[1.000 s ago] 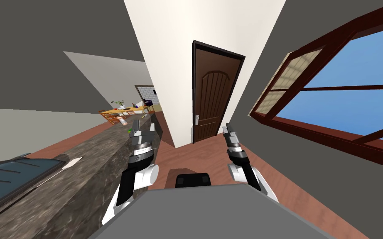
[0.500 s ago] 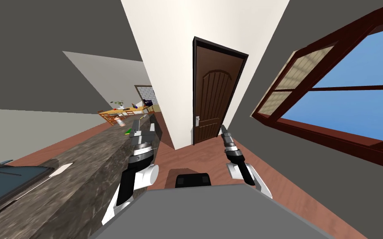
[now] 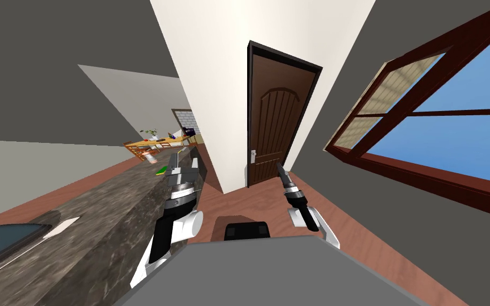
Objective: Pull the door open
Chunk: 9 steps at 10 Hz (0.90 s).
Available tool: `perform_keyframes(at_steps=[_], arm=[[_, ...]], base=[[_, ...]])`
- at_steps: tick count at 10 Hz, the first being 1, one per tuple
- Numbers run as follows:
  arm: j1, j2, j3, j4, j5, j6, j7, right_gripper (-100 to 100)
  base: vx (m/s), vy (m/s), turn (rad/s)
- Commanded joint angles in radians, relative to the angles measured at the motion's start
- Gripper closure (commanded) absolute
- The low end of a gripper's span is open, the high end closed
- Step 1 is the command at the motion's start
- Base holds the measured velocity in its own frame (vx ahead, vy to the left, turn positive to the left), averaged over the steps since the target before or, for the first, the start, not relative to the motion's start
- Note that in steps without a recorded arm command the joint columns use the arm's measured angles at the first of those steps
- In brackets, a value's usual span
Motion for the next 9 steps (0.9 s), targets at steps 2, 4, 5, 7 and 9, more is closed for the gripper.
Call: perform_keyframes(at_steps=[2,4,5,7,9], arm=[[-0.026,-0.011,0.003,0.056,0.036,0.005,0.052,-100],[-0.045,-0.019,0.006,0.101,0.063,0.007,0.090,-100],[-0.055,-0.023,0.007,0.123,0.077,0.008,0.109,-100],[-0.074,-0.031,0.009,0.168,0.105,0.010,0.147,-100],[-0.092,-0.039,0.012,0.212,0.132,0.012,0.185,-100]], base=[[0.097,0.000,0.003],[0.106,0.003,0.006],[0.116,0.010,0.002],[0.099,-0.001,0.005],[0.087,0.004,0.003]])
